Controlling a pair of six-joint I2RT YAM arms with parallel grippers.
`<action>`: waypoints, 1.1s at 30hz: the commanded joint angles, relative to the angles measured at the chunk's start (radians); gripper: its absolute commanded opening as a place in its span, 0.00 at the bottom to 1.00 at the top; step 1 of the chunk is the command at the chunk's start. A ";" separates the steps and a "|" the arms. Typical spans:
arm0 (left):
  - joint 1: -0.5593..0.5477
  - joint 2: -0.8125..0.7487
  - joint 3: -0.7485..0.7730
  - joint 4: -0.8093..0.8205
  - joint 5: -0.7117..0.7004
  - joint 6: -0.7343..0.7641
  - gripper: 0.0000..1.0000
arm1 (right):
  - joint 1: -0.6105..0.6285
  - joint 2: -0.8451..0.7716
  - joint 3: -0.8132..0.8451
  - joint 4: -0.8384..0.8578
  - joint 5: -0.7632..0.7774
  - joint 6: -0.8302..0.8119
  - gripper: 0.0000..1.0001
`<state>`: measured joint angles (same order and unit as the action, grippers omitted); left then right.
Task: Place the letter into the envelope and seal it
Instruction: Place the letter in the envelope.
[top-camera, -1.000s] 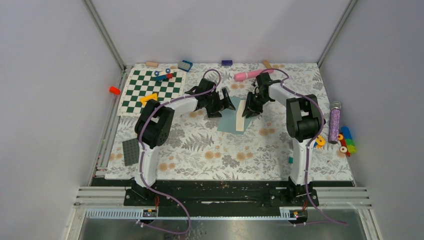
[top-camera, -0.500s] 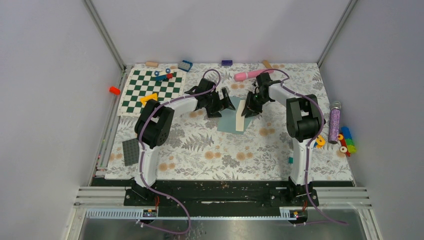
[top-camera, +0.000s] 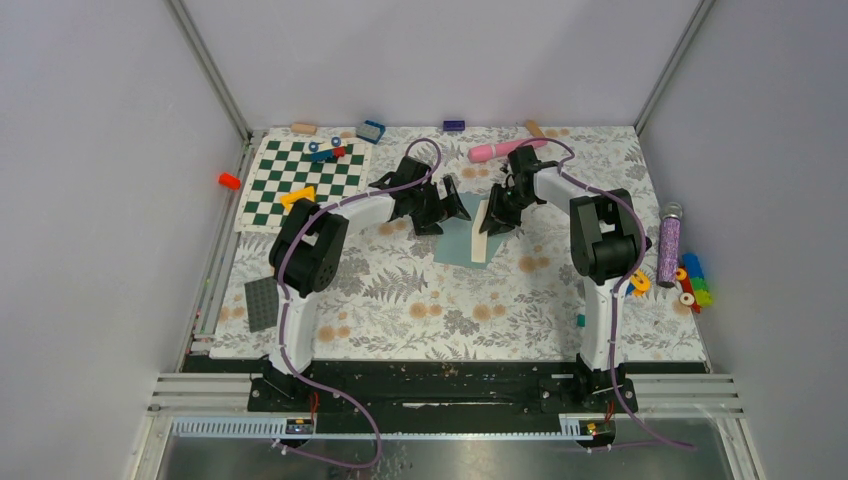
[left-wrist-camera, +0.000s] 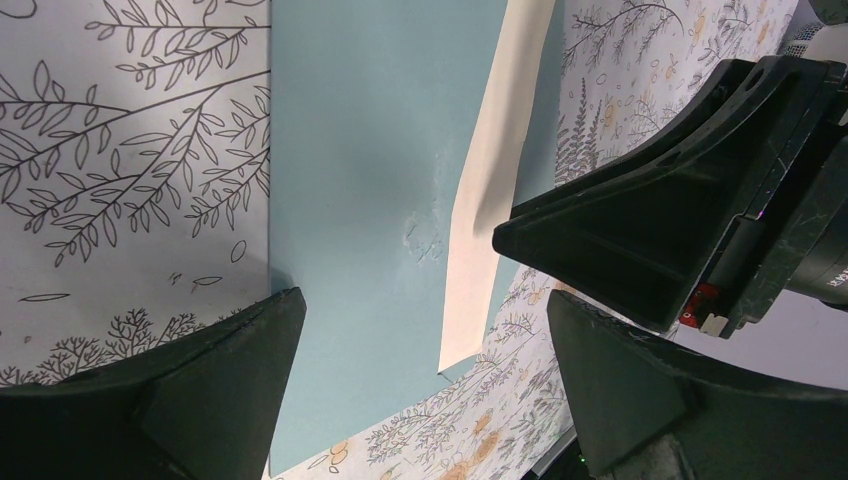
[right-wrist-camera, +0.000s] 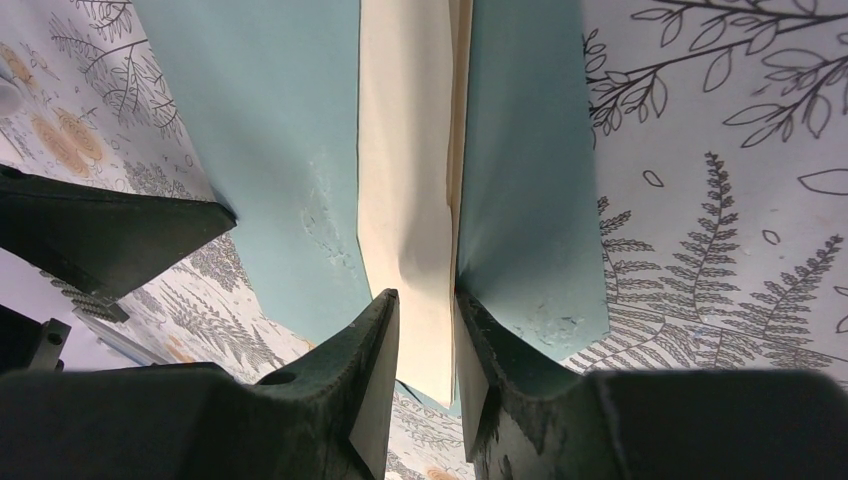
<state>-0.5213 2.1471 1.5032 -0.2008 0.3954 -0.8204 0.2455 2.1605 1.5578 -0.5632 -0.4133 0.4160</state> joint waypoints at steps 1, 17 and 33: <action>0.015 0.015 -0.019 -0.112 -0.060 0.023 0.99 | 0.015 -0.006 0.026 -0.001 -0.019 0.010 0.34; 0.015 0.009 -0.023 -0.120 -0.075 0.023 0.99 | 0.021 -0.047 0.007 -0.024 0.018 -0.028 0.34; 0.015 0.005 -0.027 -0.124 -0.087 0.023 0.99 | 0.023 -0.107 -0.109 0.016 -0.018 -0.023 0.34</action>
<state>-0.5205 2.1456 1.5032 -0.2073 0.3935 -0.8204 0.2554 2.1113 1.4792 -0.5583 -0.4126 0.3828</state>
